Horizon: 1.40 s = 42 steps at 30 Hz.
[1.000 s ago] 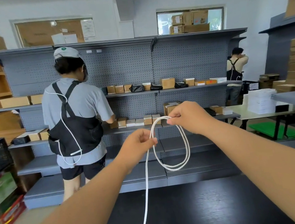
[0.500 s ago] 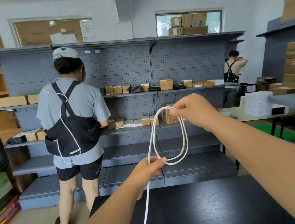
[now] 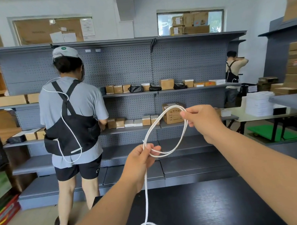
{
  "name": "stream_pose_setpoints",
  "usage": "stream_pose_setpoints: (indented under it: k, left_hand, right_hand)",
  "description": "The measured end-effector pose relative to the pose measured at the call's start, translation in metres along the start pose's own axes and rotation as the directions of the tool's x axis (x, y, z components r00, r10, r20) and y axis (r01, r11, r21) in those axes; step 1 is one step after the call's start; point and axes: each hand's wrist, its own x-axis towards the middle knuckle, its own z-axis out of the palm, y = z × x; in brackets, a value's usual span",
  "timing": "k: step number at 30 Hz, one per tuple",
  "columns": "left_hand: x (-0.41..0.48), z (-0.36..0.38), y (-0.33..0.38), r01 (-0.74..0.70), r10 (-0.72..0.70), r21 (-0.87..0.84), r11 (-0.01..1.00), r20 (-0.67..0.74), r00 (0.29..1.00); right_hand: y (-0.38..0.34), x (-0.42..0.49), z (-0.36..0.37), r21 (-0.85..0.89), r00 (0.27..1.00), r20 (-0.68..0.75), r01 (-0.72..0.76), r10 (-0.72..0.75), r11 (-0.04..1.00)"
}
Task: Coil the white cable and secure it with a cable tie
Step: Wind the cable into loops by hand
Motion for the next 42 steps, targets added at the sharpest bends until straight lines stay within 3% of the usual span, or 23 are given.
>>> stream_pose_setpoints:
  k: [7, 10, 14, 16, 19, 25, 30, 34, 42]
  left_hand:
    - [0.012, -0.013, 0.024, -0.075, 0.076, 0.057, 0.996, -0.014, 0.997]
    - [0.020, -0.017, 0.035, -0.099, 0.103, 0.218, 0.971, -0.008, 0.995]
    - [0.028, -0.020, 0.053, -0.188, 0.183, 0.493, 0.849, 0.059, 0.981]
    - [0.031, -0.021, 0.062, -0.213, 0.191, 0.617, 0.758, 0.102, 0.976]
    - [0.034, -0.019, 0.073, -0.218, 0.167, 0.709, 0.671, 0.143, 0.976]
    - [0.037, -0.015, 0.078, -0.231, 0.103, 0.739, 0.633, 0.216, 0.971]
    - [0.037, -0.020, 0.071, -0.220, 0.058, 0.721, 0.657, 0.243, 0.968]
    - [0.032, -0.022, 0.068, -0.207, 0.022, 0.630, 0.748, 0.289, 0.957]
    - [0.030, -0.019, 0.067, -0.126, -0.025, 0.463, 0.877, 0.307, 0.951]
  right_hand:
    - [0.040, 0.001, 0.012, 0.218, 0.959, 0.106, -0.279, 0.262, 0.935]
    - [0.052, -0.004, 0.016, 0.192, 0.927, 0.211, -0.351, 0.310, 0.917]
    - [0.056, -0.011, 0.023, 0.121, 0.891, 0.324, -0.373, 0.318, 0.920]
    - [0.055, -0.012, 0.025, 0.006, 0.904, 0.323, -0.297, 0.280, 0.955]
    - [0.043, -0.016, 0.028, -0.231, 0.950, 0.292, -0.042, 0.111, 0.972]
    - [0.013, -0.017, 0.040, -0.285, 0.912, 0.364, 0.300, -0.187, 0.910]
    - [0.010, -0.015, 0.041, -0.238, 0.896, 0.358, 0.359, -0.262, 0.903]
    - [0.009, -0.016, 0.038, -0.238, 0.884, 0.345, 0.407, -0.315, 0.882]
    - [0.012, -0.012, 0.035, -0.252, 0.872, 0.399, 0.403, -0.285, 0.880]
